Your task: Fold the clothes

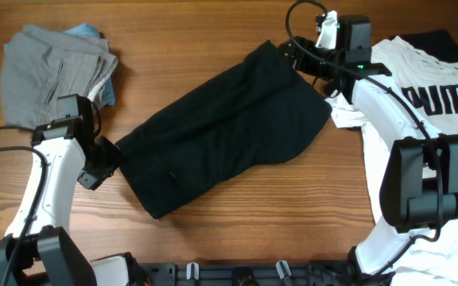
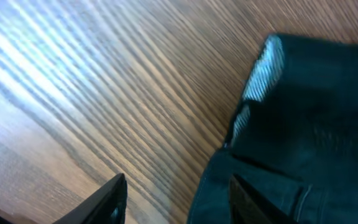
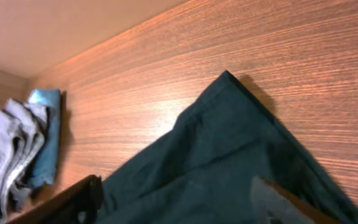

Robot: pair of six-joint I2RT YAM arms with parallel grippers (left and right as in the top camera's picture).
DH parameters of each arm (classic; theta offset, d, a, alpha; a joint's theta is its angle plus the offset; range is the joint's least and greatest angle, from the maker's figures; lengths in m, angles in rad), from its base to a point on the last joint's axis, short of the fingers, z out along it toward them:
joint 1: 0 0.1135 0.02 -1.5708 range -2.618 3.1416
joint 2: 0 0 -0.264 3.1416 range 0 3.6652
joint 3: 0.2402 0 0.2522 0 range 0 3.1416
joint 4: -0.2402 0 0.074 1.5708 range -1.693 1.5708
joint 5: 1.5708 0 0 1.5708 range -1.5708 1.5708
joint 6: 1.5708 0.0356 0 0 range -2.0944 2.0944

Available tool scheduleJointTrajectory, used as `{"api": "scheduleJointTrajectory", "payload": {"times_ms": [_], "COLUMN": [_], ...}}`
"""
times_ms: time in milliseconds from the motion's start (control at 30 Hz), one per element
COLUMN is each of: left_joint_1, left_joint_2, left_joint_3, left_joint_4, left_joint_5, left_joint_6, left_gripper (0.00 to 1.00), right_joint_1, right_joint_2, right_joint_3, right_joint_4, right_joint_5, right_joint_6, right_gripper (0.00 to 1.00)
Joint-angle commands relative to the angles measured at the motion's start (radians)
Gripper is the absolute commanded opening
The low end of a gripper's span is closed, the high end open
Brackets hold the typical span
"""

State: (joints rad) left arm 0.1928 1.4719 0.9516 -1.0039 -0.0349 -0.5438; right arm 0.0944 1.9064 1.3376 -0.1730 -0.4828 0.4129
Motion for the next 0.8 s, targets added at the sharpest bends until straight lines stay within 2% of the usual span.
{"api": "scheduleJointTrajectory", "payload": {"times_ms": [0,33,67,100,133,200,300,367,433,500,533,567,667,700,767], "left_joint_1": [0.005,0.005,0.005,0.005,0.005,0.005,0.005,0.005,0.005,0.005,0.005,0.004,-0.014,-0.029,-0.061], "left_joint_2": [0.003,0.003,0.003,0.003,0.003,0.002,0.002,0.002,0.002,0.003,0.003,0.003,0.003,0.003,0.003], "left_joint_3": [-0.004,-0.004,-0.004,-0.004,-0.004,-0.003,-0.003,-0.003,-0.003,-0.003,-0.003,-0.004,-0.004,-0.004,-0.004], "left_joint_4": [0.003,0.003,-0.002,0.000,0.006,0.020,0.040,0.047,0.054,0.062,0.065,0.067,0.068,0.068,0.069], "left_joint_5": [0.125,0.141,0.148,0.169,0.203,0.262,0.354,0.410,0.443,0.443,0.444,0.451,0.451,0.451,0.451], "left_joint_6": [0.178,0.201,0.208,0.235,0.282,0.355,0.438,0.483,0.518,0.519,0.529,0.541,0.540,0.541,0.541], "left_gripper": [0.47,0.43,0.30,0.17,0.10,0.05,0.04,0.04,0.06,0.07,0.07,0.08,0.13,0.17,0.26], "right_joint_1": [-0.004,-0.004,-0.004,-0.003,0.000,0.010,0.053,0.092,0.133,0.163,0.170,0.173,0.157,0.143,0.110], "right_joint_2": [0.014,0.014,0.014,0.017,0.018,0.021,0.027,0.053,0.116,0.187,0.216,0.249,0.251,0.238,0.200], "right_joint_3": [0.015,0.015,0.015,0.013,0.002,-0.047,-0.159,-0.218,-0.233,-0.233,-0.233,-0.233,-0.220,-0.206,-0.190], "right_joint_4": [-0.063,-0.120,-0.226,-0.306,-0.364,-0.389,-0.227,-0.048,0.113,0.322,0.441,0.649,0.991,0.998,0.882], "right_joint_5": [0.015,0.015,0.016,0.017,0.025,0.061,0.090,0.091,0.084,0.079,0.079,0.040,-0.076,-0.112,-0.185], "right_joint_6": [-0.048,-0.047,-0.045,-0.044,-0.045,-0.039,0.106,0.274,0.525,0.616,0.623,0.613,0.569,0.541,0.448], "right_gripper": [0.60,0.54,0.39,0.29,0.19,0.07,0.05,0.05,0.06,0.06,0.06,0.05,0.05,0.05,0.06]}}
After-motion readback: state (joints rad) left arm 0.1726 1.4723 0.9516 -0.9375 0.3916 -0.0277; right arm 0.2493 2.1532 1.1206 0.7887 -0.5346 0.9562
